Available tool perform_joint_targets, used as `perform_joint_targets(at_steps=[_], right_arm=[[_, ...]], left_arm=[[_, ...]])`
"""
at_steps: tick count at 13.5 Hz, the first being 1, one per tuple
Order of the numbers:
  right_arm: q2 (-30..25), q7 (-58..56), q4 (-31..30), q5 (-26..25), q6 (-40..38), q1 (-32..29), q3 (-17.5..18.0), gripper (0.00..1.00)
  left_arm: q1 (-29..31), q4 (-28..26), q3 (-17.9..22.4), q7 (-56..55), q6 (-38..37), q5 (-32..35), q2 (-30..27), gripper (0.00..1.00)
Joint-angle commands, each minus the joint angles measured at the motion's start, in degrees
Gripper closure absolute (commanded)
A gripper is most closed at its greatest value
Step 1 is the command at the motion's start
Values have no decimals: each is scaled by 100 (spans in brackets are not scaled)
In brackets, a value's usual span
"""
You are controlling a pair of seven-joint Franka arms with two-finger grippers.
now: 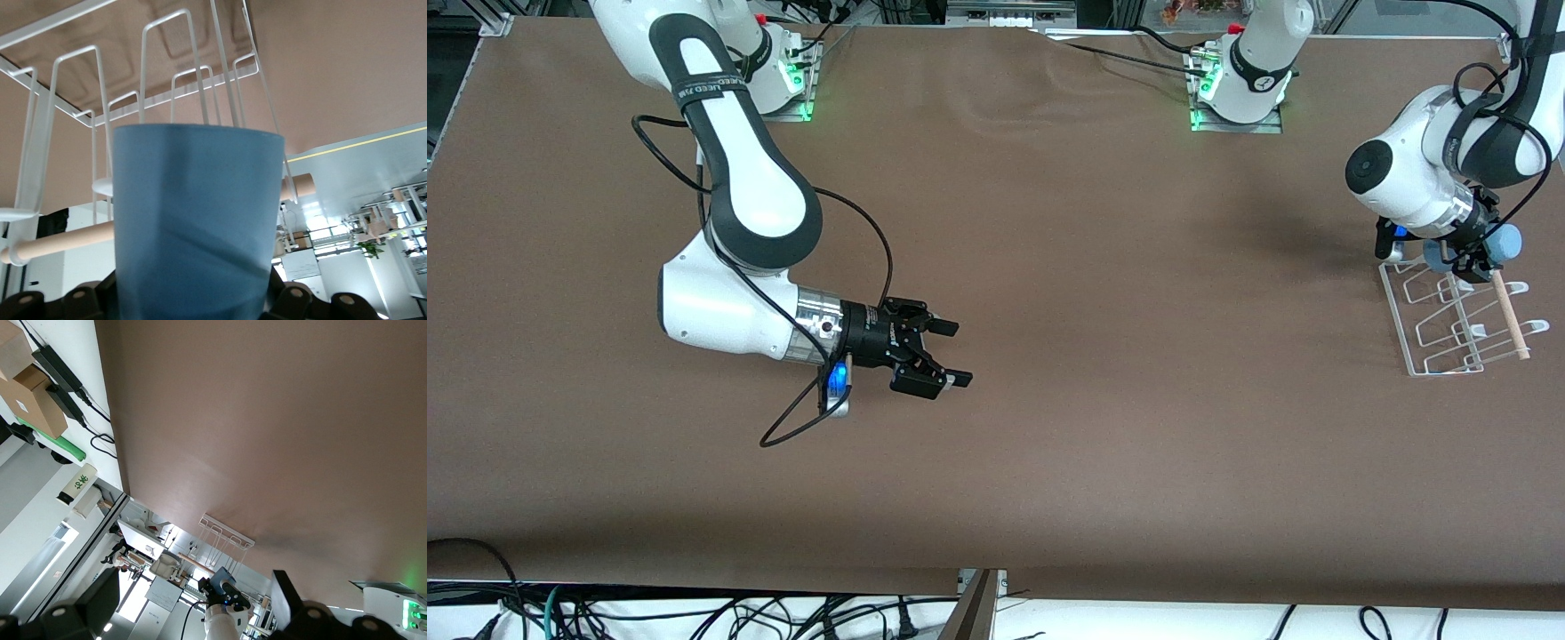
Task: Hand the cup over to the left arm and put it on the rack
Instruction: 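Hang the cup on the rack peg and open the left gripper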
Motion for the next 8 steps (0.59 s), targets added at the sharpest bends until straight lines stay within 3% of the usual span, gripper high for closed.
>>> perform_joint_targets(at_steps=[1,2,4,8], right_arm=[[-79,3,-4,-283,41,-1,34,0],[-80,3,-4,-493,15,-9,34,0],[-202,-23,-65,-1290,-38,-9,34,0],[-685,-505,-495,-3426,-406,-1,17,0]], left_arm=[[115,-174,97,-193,297,373,-171,68],[115,-157,106,-88,350,374,-180,1],[115,-139,106,-17,351,356,-206,0],[54,1,89,-17,298,7,-460,0]])
